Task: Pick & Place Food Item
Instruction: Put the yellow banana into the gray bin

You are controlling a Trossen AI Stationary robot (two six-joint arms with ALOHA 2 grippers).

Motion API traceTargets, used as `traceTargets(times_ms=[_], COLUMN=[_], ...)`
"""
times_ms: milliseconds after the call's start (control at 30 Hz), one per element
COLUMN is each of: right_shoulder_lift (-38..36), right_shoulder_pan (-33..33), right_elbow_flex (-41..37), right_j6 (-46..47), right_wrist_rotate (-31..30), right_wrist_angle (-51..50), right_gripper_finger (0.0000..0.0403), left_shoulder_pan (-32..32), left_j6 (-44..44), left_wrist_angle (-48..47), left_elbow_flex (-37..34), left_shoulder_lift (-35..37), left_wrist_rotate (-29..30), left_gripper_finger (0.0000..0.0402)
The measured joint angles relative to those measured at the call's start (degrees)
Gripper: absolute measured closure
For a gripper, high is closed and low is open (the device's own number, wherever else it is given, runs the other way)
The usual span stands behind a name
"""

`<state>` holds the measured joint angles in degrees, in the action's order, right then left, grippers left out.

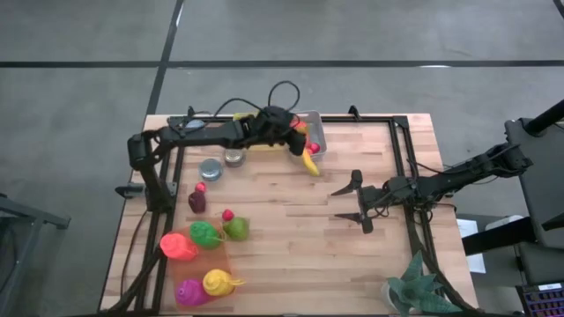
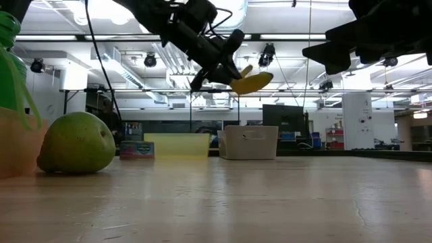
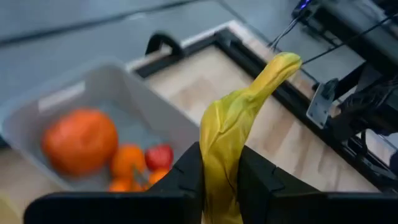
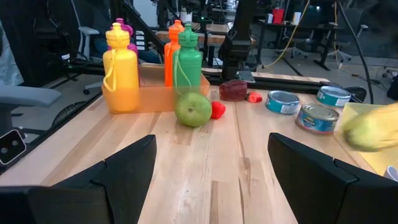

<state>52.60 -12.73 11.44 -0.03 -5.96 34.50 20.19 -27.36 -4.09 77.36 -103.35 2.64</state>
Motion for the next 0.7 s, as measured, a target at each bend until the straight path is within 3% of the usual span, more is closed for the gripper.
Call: traceTargets(times_ms=[133,333,700], right_shoulder_lift=[0.00,-0.02,-0.02], right_shoulder_pan=[0.00,0.01,0.00], right_elbow_flex=[0.00,0.00,0.00], right_j6=[0.00,0.00,0.00], right_wrist_rotate=[-0.02,-0.07,-0.09], right_wrist_angle=[0.02,0.17,-0.02], right_gripper_finger=[0.0097,0.0097,0.0097], left_shoulder_pan=[3.17,8.22,11.57], left_j6=[4.84,7.65,7.46], left_wrist_angle=[4.46,8.95,6.47], left_elbow_flex=[0.11,1.77,15.43], left_shoulder_lift=[-0.56,-3.66,-17.62], left_wrist_rotate=[-3.77,-17.04,-26.93], left_gripper_finger=[0.0339,0.0339,0.0339])
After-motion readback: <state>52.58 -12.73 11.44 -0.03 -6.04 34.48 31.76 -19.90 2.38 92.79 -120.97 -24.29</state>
